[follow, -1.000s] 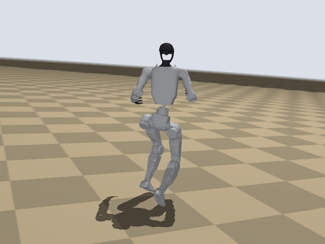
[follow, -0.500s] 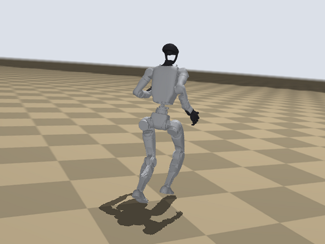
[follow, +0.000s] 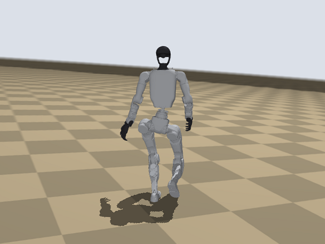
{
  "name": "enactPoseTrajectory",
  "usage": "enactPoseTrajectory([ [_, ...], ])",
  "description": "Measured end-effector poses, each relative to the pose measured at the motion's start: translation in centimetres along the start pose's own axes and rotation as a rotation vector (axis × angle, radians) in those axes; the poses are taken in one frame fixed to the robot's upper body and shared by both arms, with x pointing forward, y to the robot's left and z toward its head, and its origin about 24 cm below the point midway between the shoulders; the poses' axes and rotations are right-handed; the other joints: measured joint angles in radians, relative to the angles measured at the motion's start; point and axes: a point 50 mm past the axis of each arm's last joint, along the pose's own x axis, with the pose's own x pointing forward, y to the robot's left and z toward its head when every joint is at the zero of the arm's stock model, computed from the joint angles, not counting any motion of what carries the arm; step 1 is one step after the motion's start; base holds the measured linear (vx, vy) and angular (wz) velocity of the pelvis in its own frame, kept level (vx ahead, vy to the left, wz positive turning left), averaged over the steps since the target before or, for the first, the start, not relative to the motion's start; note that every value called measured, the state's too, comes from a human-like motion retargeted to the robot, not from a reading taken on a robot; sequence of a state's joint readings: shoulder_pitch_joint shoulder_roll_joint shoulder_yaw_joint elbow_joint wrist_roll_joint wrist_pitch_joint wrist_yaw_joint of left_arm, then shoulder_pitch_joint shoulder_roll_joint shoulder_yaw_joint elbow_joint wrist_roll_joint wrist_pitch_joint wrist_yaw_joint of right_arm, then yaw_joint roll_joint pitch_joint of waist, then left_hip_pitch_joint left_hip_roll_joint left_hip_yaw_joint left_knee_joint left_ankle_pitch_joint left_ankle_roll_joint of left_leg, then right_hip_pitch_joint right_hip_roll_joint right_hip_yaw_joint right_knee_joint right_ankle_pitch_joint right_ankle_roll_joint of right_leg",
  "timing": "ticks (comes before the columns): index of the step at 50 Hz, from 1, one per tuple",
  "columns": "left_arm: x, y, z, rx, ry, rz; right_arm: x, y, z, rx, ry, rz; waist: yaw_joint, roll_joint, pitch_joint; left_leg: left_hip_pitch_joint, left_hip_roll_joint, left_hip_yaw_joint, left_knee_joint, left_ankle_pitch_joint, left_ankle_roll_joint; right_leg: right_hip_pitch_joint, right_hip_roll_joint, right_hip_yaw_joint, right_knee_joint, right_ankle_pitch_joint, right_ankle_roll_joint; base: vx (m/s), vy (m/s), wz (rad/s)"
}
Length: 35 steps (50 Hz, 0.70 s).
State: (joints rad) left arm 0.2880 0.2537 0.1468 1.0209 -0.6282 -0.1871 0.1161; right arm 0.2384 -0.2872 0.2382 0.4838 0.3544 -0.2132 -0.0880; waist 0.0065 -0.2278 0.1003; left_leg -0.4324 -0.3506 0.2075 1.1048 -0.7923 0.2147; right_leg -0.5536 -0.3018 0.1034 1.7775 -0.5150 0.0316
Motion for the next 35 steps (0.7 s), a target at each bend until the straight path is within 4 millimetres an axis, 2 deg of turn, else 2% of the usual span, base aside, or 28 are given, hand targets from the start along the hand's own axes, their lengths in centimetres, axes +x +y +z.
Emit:
enactPoseTrajectory([
  [2,0.4,-4.8,6.9,-0.036,-0.263,-0.182,-3.1,1.5,-7.5,-0.064,0.331,0.114,0.002,0.027,0.001,0.088,-0.004,-0.091,-0.053,0.023,-0.052,-0.074,0.061,-0.037,-0.111,-0.090,-0.031,0.97,-0.05,0.62],
  [3,-0.5,-7.1,10.3,-0.041,-0.405,-0.294,-5.0,2.2,-10.1,-0.080,0.452,0.176,0.001,0.042,-0.002,0.129,0.012,-0.118,-0.075,0.050,-0.082,-0.102,0.097,-0.056,-0.195,-0.118,-0.031,0.99,-0.06,0.72],
  [5,-3.7,-10.5,16.1,-0.032,-0.678,-0.517,-8.4,3.3,-13.2,-0.056,0.604,0.267,0.004,0.078,-0.016,0.183,0.064,-0.152,-0.099,0.143,-0.153,-0.140,0.190,-0.081,-0.396,-0.137,-0.005,0.97,-0.05,0.69],
  [7,-7.5,-12.2,19.9,-0.033,-0.900,-0.693,-9.9,3.4,-13.9,0.008,0.627,0.274,0.022,0.127,-0.042,0.187,0.118,-0.196,-0.076,0.237,-0.221,-0.152,0.297,-0.089,-0.598,-0.109,0.031,0.91,-0.02,0.37],
  [8,-9.3,-12.6,21.1,-0.037,-0.986,-0.759,-10.0,3.1,-13.7,0.037,0.606,0.255,0.035,0.157,-0.055,0.179,0.148,-0.216,-0.043,0.283,-0.253,-0.146,0.347,-0.093,-0.677,-0.085,0.044,0.85,0.01,0.17],
  [10,-11.7,-12.8,22.2,-0.062,-1.082,-0.858,-9.1,1.9,-12.2,0.073,0.514,0.186,0.062,0.211,-0.063,0.164,0.191,-0.246,0.066,0.371,-0.303,-0.120,0.418,-0.100,-0.743,-0.041,0.053,0.79,0.05,0.12],
  [11,-12.1,-12.7,22.1,-0.081,-1.081,-0.877,-8.1,1.0,-10.7,0.077,0.432,0.133,0.074,0.230,-0.058,0.154,0.202,-0.251,0.143,0.417,-0.324,-0.103,0.433,-0.104,-0.718,-0.048,0.039,0.74,0.08,0.16],
  [13,-11.4,-12.0,20.8,-0.107,-1.017,-0.861,-5.5,-0.6,-7.0,0.074,0.239,0.037,0.100,0.251,-0.054,0.118,0.232,-0.236,0.308,0.477,-0.349,-0.082,0.444,-0.113,-0.630,-0.102,-0.003,0.73,0.11,0.22],
  [14,-10.3,-11.6,19.6,-0.127,-0.942,-0.824,-3.9,-1.7,-4.0,0.061,0.103,-0.030,0.108,0.257,-0.045,0.084,0.257,-0.216,0.386,0.477,-0.339,-0.059,0.434,-0.117,-0.596,-0.148,-0.023,0.76,0.12,0.47],
  [16,-7.2,-10.9,16.2,-0.157,-0.734,-0.706,-1.1,-3.5,3.8,0.046,-0.217,-0.173,0.116,0.258,-0.018,0.000,0.316,-0.163,0.504,0.419,-0.286,0.008,0.399,-0.120,-0.558,-0.233,-0.047,0.81,0.14,0.72],
  [18,-3.8,-9.9,11.1,-0.125,-0.480,-0.551,-0.1,-4.3,12.4,0.075,-0.559,-0.290,0.131,0.246,-0.001,-0.099,0.371,-0.110,0.551,0.322,-0.227,0.072,0.359,-0.116,-0.549,-0.283,-0.051,0.86,0.16,0.57],
  [20,-1.5,-7.9,5.0,-0.037,-0.215,-0.405,-1.1,-4.0,20.1,0.138,-0.883,-0.352,0.159,0.224,-0.010,-0.212,0.420,-0.067,0.514,0.235,-0.189,0.120,0.320,-0.112,-0.564,-0.301,-0.043,0.92,0.19,0.27],
  [22,-0.9,-4.8,-0.5,0.066,0.019,-0.285,-2.9,-2.9,25.6,0.181,-1.130,-0.339,0.175,0.186,-0.039,-0.318,0.453,-0.021,0.390,0.189,-0.179,0.165,0.268,-0.114,-0.593,-0.299,-0.025,0.98,0.23,0.44],
  [23,-1.1,-3.2,-2.9,0.111,0.121,-0.233,-3.7,-2.2,27.6,0.185,-1.219,-0.316,0.171,0.159,-0.055,-0.358,0.454,0.011,0.304,0.176,-0.177,0.191,0.231,-0.117,-0.603,-0.286,-0.006,1.02,0.25,0.80],
  [25,-2.2,-0.2,-6.9,0.175,0.296,-0.144,-4.6,-0.8,29.9,0.157,-1.322,-0.254,0.144,0.100,-0.085,-0.397,0.426,0.087,0.135,0.171,-0.174,0.242,0.148,-0.121,-0.601,-0.255,0.037,1.03,0.25,1.01],
  [27,-3.7,1.8,-9.7,0.198,0.423,-0.076,-4.1,0.4,29.7,0.086,-1.301,-0.185,0.110,0.059,-0.109,-0.388,0.387,0.150,0.054,0.198,-0.165,0.272,0.080,-0.115,-0.547,-0.165,0.079,0.96,0.25,0.86],
  [28,-4.3,2.5,-10.8,0.200,0.470,-0.047,-3.5,0.9,28.9,0.040,-1.255,-0.149,0.092,0.043,-0.114,-0.372,0.364,0.176,0.049,0.213,-0.154,0.283,0.049,-0.106,-0.497,-0.094,0.101,0.90,0.23,0.77],
  [30,-5.1,3.1,-11.9,0.185,0.521,0.000,-1.8,1.7,26.0,-0.056,-1.102,-0.070,0.055,0.017,-0.107,-0.326,0.310,0.207,0.082,0.220,-0.119,0.288,-0.004,-0.073,-0.360,0.093,0.134,0.86,0.21,0.72],
  [32,-4.6,2.7,-11.4,0.157,0.499,0.025,0.5,2.1,21.3,-0.147,-0.865,0.009,0.026,-0.005,-0.080,-0.263,0.246,0.215,0.123,0.170,-0.064,0.261,-0.043,-0.033,-0.204,0.235,0.131,0.84,0.20,0.66],
  [33,-4.0,2.2,-10.6,0.148,0.466,0.030,1.6,2.1,18.2,-0.187,-0.719,0.042,0.015,-0.012,-0.064,-0.230,0.218,0.213,0.139,0.136,-0.033,0.236,-0.053,-0.015,-0.129,0.267,0.117,0.85,0.18,0.66],
  [35,-2.3,0.7,-7.8,0.147,0.358,0.022,3.2,2.0,10.6,-0.268,-0.376,0.108,0.000,-0.017,-0.032,-0.158,0.171,0.191,0.155,0.079,0.006,0.164,-0.042,0.009,-0.010,0.228,0.072,0.85,0.14,0.65],
])
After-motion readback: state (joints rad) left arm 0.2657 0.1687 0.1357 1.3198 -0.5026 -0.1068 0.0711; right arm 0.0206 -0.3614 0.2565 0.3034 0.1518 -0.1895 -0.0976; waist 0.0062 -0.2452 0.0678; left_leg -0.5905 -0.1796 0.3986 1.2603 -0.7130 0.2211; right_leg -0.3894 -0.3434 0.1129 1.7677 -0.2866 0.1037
